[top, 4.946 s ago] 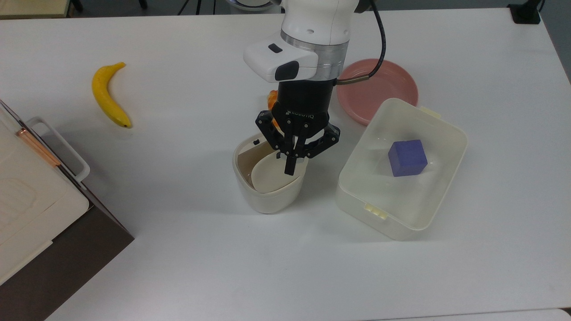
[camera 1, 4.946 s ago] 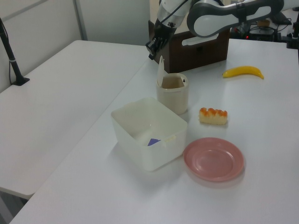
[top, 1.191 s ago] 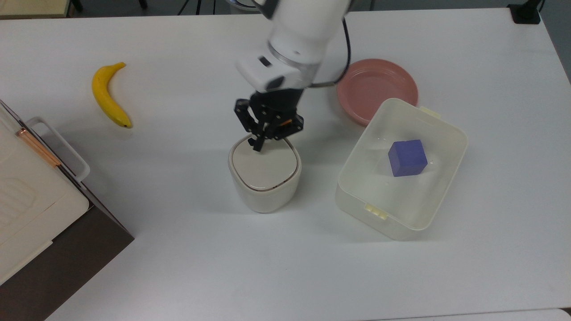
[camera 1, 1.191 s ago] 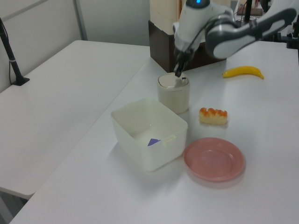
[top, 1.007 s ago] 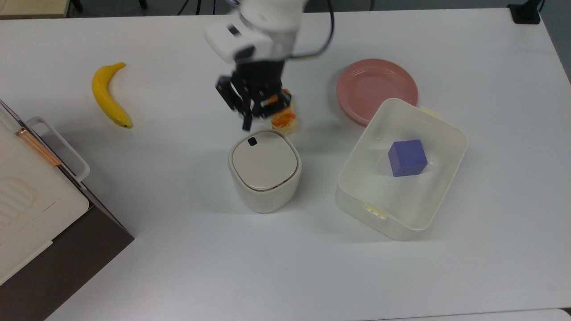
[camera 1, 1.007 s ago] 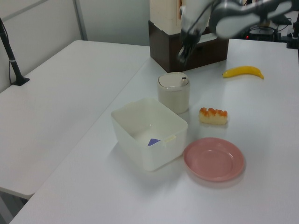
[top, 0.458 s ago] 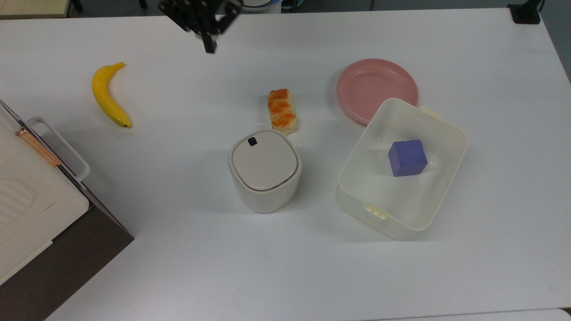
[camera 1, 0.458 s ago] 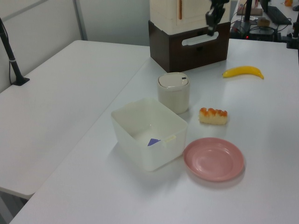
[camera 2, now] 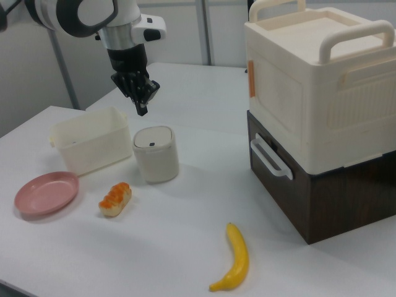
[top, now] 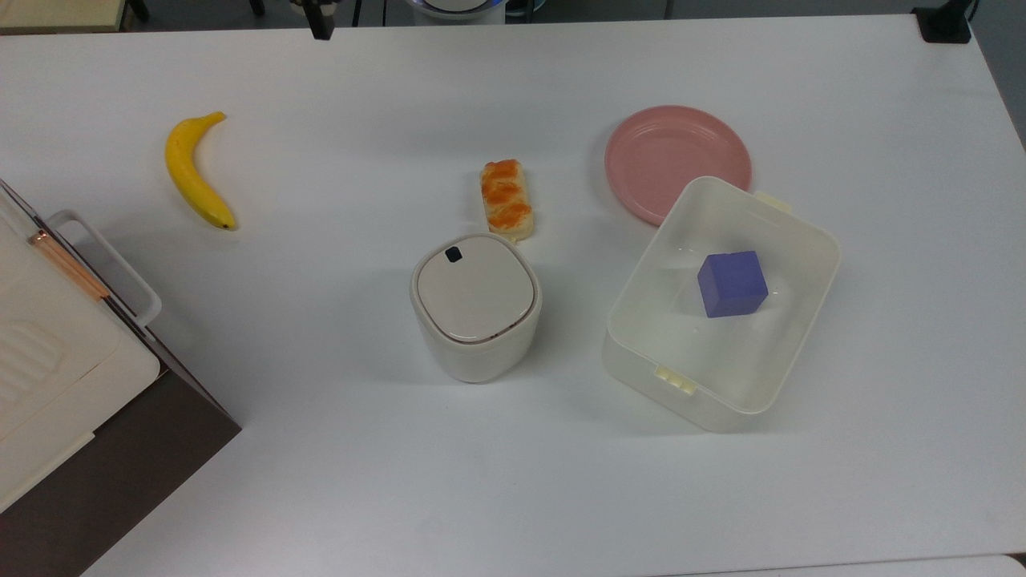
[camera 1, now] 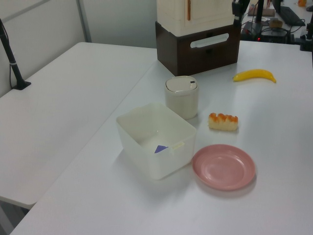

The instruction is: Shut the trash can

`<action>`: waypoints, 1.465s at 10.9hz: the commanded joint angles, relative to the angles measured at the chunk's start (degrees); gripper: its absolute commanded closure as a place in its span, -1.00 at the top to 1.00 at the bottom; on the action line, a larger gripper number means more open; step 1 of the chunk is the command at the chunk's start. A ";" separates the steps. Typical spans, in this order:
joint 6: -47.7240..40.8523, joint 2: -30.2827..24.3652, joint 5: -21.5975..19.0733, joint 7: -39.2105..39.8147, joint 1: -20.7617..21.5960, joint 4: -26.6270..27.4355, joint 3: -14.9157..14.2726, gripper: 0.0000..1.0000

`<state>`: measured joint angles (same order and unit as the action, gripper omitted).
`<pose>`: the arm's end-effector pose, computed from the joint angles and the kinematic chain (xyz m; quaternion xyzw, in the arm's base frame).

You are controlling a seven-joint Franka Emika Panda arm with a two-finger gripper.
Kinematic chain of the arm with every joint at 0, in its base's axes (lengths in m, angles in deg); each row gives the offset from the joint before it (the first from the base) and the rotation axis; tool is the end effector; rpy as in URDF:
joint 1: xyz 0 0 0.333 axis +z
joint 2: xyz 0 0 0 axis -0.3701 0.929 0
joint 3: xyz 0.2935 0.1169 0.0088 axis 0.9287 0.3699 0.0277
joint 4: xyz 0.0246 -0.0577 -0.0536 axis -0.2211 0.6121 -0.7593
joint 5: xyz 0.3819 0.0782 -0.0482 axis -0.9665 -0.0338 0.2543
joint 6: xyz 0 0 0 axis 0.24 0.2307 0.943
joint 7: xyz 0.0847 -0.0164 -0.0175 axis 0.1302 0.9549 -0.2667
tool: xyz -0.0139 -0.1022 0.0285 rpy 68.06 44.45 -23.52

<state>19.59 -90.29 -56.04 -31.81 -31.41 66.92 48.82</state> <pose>0.5481 -0.0913 0.6342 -0.9954 0.0672 -0.0573 0.0369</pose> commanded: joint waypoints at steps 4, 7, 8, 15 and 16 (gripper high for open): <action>-2.05 -1.81 -1.66 -4.36 -0.24 0.98 0.25 -0.79; -1.87 -1.81 -0.87 -4.45 -0.24 0.98 0.51 0.55; -1.87 -1.81 -0.78 -4.37 -0.16 0.98 0.51 1.00; -3.10 -2.25 2.64 -9.79 3.35 0.98 0.51 1.00; -2.84 -1.90 2.82 -13.29 3.71 1.06 0.51 1.00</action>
<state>17.76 -90.88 -54.98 -38.33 -29.94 66.92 49.50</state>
